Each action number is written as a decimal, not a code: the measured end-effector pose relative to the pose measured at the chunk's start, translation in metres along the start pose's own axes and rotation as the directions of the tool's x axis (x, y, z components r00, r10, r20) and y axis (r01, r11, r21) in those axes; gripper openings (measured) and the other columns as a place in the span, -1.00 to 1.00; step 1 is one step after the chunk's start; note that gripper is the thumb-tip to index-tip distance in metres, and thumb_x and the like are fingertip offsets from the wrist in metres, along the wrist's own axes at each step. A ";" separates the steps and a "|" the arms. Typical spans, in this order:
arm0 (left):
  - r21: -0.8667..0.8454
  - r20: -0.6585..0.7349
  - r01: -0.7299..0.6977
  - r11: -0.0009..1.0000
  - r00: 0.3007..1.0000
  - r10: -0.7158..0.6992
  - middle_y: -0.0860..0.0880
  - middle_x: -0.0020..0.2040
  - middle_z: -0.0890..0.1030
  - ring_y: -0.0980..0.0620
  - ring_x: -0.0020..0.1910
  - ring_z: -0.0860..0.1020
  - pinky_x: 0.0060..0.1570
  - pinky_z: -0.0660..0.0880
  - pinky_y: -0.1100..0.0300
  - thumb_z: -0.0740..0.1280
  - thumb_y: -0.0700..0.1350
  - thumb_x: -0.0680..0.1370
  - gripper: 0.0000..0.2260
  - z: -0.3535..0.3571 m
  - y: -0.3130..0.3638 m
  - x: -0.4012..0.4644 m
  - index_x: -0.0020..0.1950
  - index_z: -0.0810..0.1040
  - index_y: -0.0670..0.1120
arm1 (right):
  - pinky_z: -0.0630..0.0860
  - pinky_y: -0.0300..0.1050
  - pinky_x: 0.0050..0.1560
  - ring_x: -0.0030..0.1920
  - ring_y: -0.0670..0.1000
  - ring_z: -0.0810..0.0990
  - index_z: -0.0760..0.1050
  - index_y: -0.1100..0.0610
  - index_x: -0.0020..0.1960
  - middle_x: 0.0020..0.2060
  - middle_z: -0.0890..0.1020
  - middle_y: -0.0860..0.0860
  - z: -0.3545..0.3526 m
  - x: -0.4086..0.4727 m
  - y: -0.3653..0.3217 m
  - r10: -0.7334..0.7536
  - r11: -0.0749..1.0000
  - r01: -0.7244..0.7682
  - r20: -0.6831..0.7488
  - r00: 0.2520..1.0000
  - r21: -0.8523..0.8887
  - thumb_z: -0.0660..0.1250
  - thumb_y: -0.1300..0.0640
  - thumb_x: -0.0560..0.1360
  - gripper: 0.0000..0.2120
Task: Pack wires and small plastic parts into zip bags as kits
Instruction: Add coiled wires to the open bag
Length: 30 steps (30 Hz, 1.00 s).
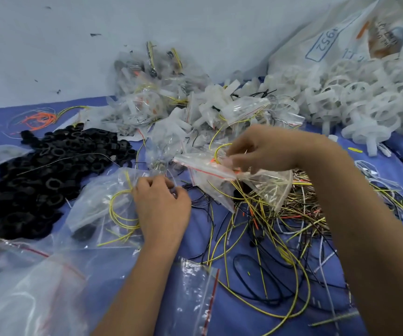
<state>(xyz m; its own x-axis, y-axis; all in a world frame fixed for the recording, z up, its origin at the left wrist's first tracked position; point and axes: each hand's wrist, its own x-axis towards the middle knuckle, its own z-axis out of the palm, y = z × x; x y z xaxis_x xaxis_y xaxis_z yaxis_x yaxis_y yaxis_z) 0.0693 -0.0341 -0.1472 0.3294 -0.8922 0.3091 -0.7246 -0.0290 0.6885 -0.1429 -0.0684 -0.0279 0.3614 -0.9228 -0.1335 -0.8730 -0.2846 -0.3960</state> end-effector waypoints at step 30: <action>-0.024 -0.070 -0.062 0.998 0.996 0.060 -0.05 0.08 0.44 -0.12 0.08 0.47 0.01 0.24 0.26 0.41 -0.21 0.47 -0.82 -0.004 -0.007 0.000 0.06 0.55 -0.11 | 0.51 -0.11 -0.26 -0.30 0.01 0.60 0.67 0.11 -0.24 -0.35 0.66 0.02 0.016 0.010 0.018 0.012 0.998 -0.033 -0.407 0.913 -0.044 0.46 0.10 0.53 -0.81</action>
<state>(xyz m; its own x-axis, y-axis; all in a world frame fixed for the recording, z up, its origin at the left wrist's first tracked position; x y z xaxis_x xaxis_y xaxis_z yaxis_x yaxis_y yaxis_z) 0.0766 -0.0317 -0.1488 0.3266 -0.8588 0.3947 -0.7289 0.0370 0.6837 -0.1496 -0.0787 -0.0512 0.1864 -0.9519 0.2434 -0.8979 -0.2656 -0.3510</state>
